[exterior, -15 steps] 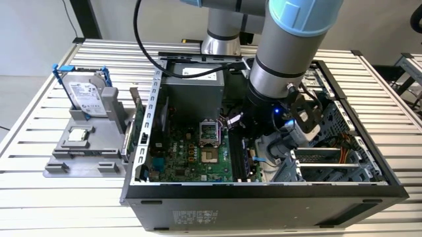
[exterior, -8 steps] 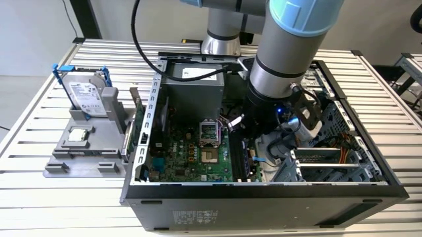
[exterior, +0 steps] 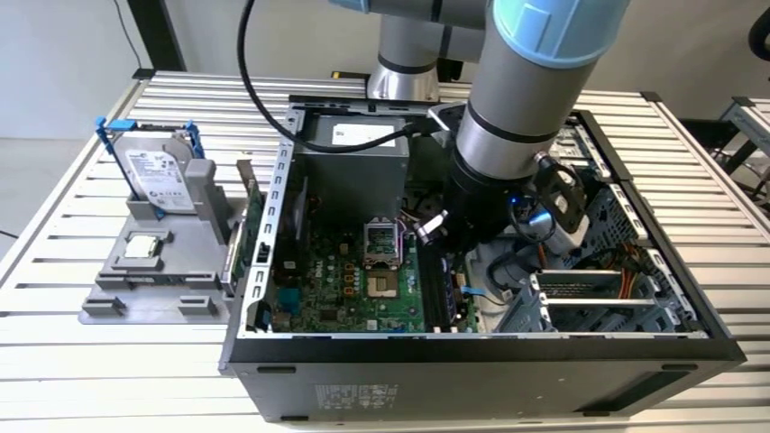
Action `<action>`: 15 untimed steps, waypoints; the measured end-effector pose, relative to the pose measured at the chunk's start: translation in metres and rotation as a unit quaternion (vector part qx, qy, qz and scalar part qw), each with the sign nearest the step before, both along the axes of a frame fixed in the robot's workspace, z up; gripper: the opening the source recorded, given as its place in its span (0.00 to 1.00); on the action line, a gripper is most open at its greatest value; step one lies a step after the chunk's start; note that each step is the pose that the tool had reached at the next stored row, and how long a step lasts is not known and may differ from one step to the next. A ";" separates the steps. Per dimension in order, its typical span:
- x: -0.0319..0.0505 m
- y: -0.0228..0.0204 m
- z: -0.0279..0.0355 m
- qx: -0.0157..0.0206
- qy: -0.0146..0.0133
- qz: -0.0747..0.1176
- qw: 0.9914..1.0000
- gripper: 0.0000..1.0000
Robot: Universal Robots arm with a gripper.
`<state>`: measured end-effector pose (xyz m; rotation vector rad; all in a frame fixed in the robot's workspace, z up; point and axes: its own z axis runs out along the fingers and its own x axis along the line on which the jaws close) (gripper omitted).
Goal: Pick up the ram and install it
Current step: 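Press down the ram until it locks into place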
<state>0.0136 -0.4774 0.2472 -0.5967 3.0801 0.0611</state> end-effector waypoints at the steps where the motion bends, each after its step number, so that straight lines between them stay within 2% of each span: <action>1: 0.0001 0.0000 0.0000 0.000 0.000 0.005 1.000 0.00; 6: 0.0009 0.0000 0.0000 0.003 0.000 0.032 0.999 0.00; 9: 0.0011 0.0000 0.0000 0.004 0.000 0.048 0.999 0.00; 11: 0.0011 0.0000 0.0000 0.004 0.000 0.061 0.998 0.00; 15: 0.0012 0.0000 0.0000 0.004 0.000 0.088 0.996 0.00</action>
